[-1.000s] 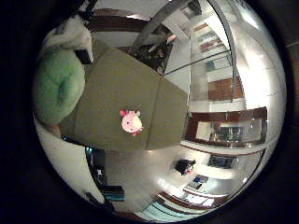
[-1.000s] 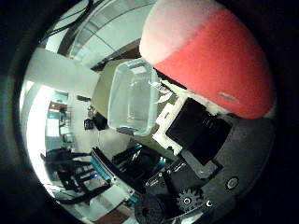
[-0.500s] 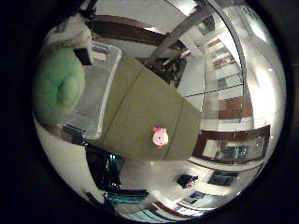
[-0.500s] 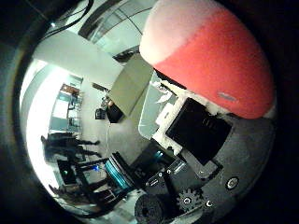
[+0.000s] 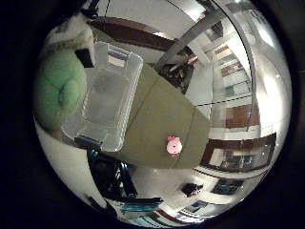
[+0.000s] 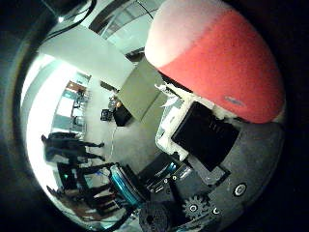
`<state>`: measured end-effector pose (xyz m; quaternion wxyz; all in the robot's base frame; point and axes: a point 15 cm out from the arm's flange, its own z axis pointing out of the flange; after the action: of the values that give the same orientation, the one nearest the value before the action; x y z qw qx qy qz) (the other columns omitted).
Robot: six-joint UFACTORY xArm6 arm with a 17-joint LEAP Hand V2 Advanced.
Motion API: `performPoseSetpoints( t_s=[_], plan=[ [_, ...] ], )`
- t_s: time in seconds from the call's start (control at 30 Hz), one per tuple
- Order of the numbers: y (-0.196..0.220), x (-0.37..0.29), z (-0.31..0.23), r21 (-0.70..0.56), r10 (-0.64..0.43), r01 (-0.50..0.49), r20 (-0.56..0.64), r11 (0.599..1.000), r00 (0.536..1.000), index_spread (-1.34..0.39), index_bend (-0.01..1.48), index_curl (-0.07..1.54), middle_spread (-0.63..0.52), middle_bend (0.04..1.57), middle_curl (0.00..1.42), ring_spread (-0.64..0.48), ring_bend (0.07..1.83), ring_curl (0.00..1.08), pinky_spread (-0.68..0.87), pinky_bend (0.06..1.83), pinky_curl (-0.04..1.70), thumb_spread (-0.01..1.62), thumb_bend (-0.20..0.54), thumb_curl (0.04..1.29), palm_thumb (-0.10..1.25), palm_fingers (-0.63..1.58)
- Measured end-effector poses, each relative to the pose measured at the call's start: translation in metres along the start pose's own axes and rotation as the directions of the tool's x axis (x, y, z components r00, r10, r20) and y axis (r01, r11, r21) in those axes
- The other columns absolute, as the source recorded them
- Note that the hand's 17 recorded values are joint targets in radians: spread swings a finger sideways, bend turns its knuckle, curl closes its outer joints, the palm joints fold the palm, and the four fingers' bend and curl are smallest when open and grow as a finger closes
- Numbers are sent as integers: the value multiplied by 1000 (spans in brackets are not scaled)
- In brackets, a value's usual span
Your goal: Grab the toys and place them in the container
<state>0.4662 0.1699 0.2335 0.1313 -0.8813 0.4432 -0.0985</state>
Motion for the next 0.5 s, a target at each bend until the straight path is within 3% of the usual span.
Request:
performPoseSetpoints(
  t_s=[0.27,0.37,0.5],
  plan=[
    [-7,-11,0,22,-6,5,18,1000,1000,-312,933,983,-214,1128,944,-283,1228,922,-214,1410,778,1199,-23,460,873,1044],
    [-4,-12,0,10,-20,20,19,1000,1000,-336,799,950,-210,1080,912,-274,1185,859,-253,1335,718,1158,-31,440,784,1059],
    [-4,-13,0,7,-56,55,15,998,998,-392,560,895,-215,950,838,-265,1119,763,-349,1232,647,1101,-25,430,726,916]
  ],
)
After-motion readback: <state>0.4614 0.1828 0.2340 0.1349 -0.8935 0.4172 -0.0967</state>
